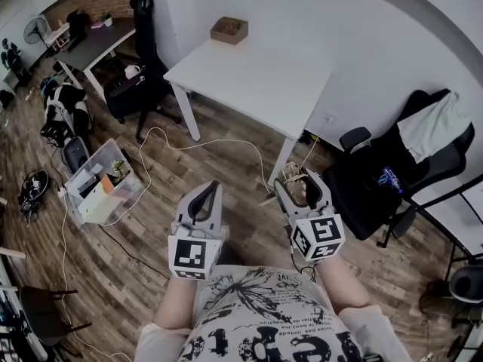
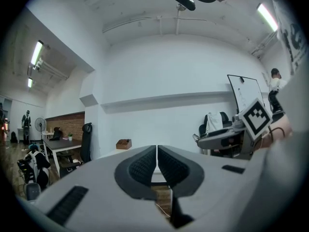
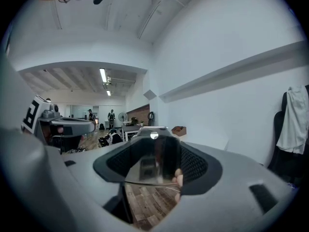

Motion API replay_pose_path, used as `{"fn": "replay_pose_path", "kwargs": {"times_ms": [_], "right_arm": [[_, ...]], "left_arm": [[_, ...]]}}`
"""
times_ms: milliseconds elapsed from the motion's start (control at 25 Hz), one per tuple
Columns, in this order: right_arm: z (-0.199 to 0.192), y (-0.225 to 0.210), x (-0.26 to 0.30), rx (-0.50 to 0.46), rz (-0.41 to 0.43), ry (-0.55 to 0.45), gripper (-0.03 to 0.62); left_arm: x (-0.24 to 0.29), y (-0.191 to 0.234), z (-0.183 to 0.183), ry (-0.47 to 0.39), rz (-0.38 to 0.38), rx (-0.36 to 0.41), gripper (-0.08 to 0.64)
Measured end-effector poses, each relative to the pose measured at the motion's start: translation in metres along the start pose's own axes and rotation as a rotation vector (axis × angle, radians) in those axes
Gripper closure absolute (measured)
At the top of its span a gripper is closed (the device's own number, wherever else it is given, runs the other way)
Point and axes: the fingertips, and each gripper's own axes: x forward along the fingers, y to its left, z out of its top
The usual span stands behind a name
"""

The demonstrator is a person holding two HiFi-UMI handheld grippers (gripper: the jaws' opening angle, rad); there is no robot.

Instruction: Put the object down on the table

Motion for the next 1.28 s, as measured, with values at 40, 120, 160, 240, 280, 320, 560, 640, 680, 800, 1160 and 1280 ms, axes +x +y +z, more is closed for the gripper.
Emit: {"fn": "replay_pose_path", "kwargs": {"times_ms": [40, 120, 160, 240, 280, 320, 560, 640, 680, 800, 1160, 1280], "right_arm": [[0.002, 0.002, 0.015, 0.001, -0.002, 0.000, 0.313], [0.011, 0.006, 0.047, -0.007, -0.010, -0.007, 0.313], [0.017, 0.007, 0.063, -0.011, -0.015, -0.011, 0.313], [0.025, 0.008, 0.095, -0.011, -0.034, -0.014, 0.313], [0.028, 0.009, 0.111, -0.009, -0.045, -0.013, 0.313], [0.031, 0.009, 0.126, -0.007, -0.056, -0.011, 0.313], [0.039, 0.003, 0.207, 0.042, -0.132, 0.004, 0.313], [0.041, 0.000, 0.228, 0.056, -0.157, 0.011, 0.313], [0.042, -0.002, 0.237, 0.057, -0.168, 0.015, 0.313], [0.042, -0.008, 0.267, 0.048, -0.179, 0.029, 0.313], [0.025, -0.056, 0.362, 0.054, -0.180, 0.070, 0.313], [0.031, -0.086, 0.401, 0.048, -0.172, 0.062, 0.313]], "left_arm": [[0.009, 0.014, 0.001, 0.000, 0.001, -0.004, 0.548], [0.027, 0.045, 0.004, 0.006, 0.000, -0.015, 0.548], [0.037, 0.060, 0.005, 0.000, -0.002, -0.014, 0.548], [0.059, 0.089, 0.005, -0.012, -0.014, -0.011, 0.548], [0.070, 0.103, 0.005, -0.012, -0.023, -0.013, 0.548], [0.081, 0.116, 0.005, -0.011, -0.032, -0.014, 0.548], [0.138, 0.187, 0.002, -0.007, -0.087, -0.021, 0.548], [0.154, 0.208, 0.000, -0.009, -0.092, -0.017, 0.548], [0.162, 0.217, 0.000, -0.010, -0.094, -0.014, 0.548], [0.185, 0.236, -0.004, 0.013, -0.107, -0.021, 0.548], [0.279, 0.274, -0.038, 0.053, -0.097, -0.033, 0.548], [0.326, 0.283, -0.037, 0.056, -0.094, -0.030, 0.548]]}}
